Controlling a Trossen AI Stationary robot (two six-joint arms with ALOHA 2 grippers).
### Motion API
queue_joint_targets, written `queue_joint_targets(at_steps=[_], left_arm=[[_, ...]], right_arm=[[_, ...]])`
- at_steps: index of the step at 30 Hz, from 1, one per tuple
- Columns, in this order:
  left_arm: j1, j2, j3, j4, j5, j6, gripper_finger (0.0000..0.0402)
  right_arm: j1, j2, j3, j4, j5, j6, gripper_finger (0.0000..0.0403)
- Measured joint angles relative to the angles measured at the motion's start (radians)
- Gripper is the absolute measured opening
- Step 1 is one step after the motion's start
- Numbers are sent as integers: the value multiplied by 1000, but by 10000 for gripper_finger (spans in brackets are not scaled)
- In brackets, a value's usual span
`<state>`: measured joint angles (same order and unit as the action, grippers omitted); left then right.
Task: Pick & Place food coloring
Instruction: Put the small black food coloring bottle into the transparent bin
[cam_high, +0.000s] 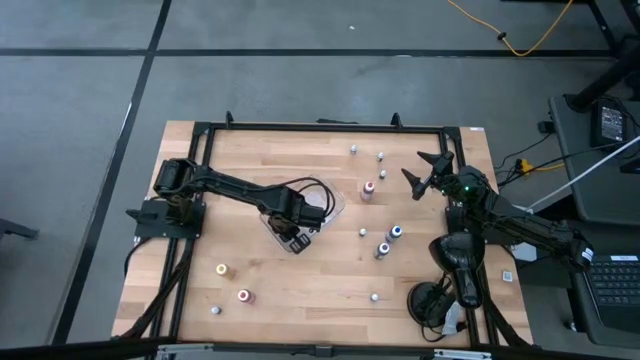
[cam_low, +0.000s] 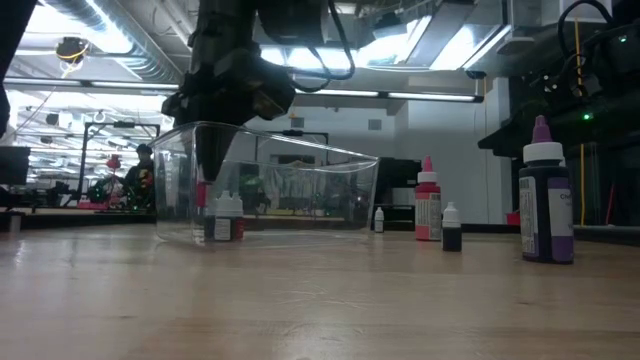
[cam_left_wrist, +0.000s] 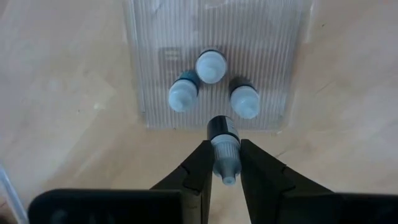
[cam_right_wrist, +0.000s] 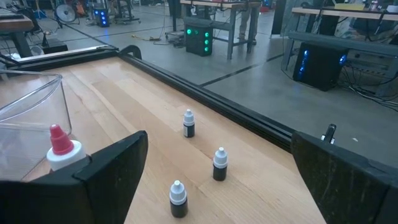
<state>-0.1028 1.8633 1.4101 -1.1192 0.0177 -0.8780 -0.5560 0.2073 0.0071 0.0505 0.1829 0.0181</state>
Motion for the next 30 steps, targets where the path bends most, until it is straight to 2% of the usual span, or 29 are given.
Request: queue_joint_targets(at_steps=[20,30], left_arm=[[17,49,1,27,13,8,63],[20,52,-47,74,55,1,63]], right_arm=[[0,0,0,0,0,0,394],[0,0,0,0,0,0,394]])
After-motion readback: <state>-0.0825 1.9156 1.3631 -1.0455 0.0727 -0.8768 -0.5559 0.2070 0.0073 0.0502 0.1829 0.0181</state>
